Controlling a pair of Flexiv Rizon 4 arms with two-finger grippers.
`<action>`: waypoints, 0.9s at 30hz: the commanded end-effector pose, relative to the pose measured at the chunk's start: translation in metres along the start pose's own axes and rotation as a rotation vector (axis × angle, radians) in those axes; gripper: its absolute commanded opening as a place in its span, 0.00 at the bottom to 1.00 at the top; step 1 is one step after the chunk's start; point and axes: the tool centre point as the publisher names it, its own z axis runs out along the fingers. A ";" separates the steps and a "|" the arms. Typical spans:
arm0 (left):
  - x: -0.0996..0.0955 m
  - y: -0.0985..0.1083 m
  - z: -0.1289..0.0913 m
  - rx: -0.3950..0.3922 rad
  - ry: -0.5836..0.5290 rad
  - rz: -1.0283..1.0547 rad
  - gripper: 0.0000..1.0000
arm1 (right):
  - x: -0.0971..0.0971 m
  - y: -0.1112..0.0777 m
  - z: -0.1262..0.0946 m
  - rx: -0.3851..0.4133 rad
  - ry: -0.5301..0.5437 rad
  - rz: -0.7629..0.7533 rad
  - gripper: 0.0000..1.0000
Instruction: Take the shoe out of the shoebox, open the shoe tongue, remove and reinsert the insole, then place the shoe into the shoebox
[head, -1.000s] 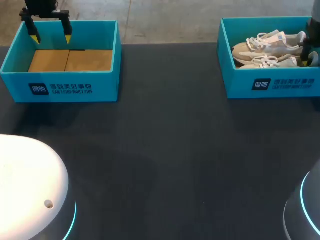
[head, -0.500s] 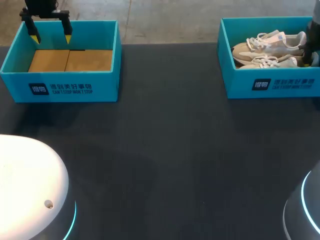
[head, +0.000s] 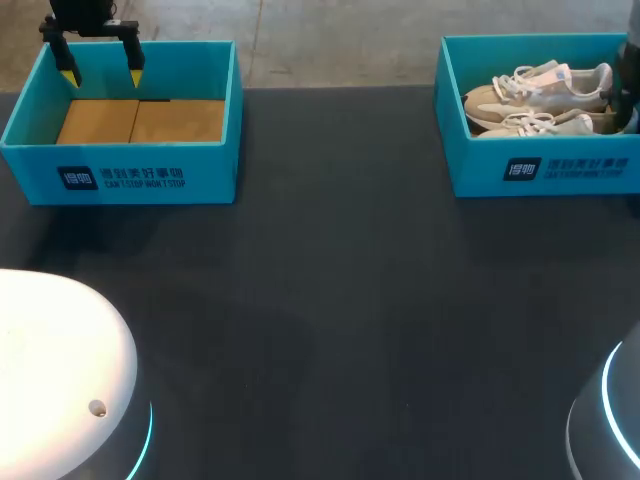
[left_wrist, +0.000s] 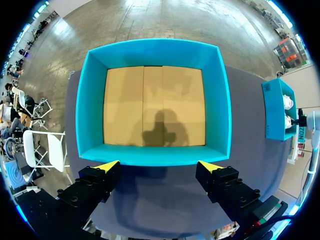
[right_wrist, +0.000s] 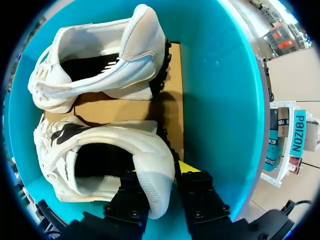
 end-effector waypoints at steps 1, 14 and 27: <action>0.000 0.000 0.000 0.000 0.000 0.000 1.00 | 0.009 -0.001 0.000 -0.002 -0.005 0.010 0.00; 0.000 0.000 0.000 0.000 0.000 0.000 1.00 | 0.005 -0.006 -0.024 -0.043 -0.026 0.055 0.00; 0.000 0.000 0.000 0.000 0.000 0.000 1.00 | -0.002 -0.009 -0.077 -0.077 -0.052 0.100 0.00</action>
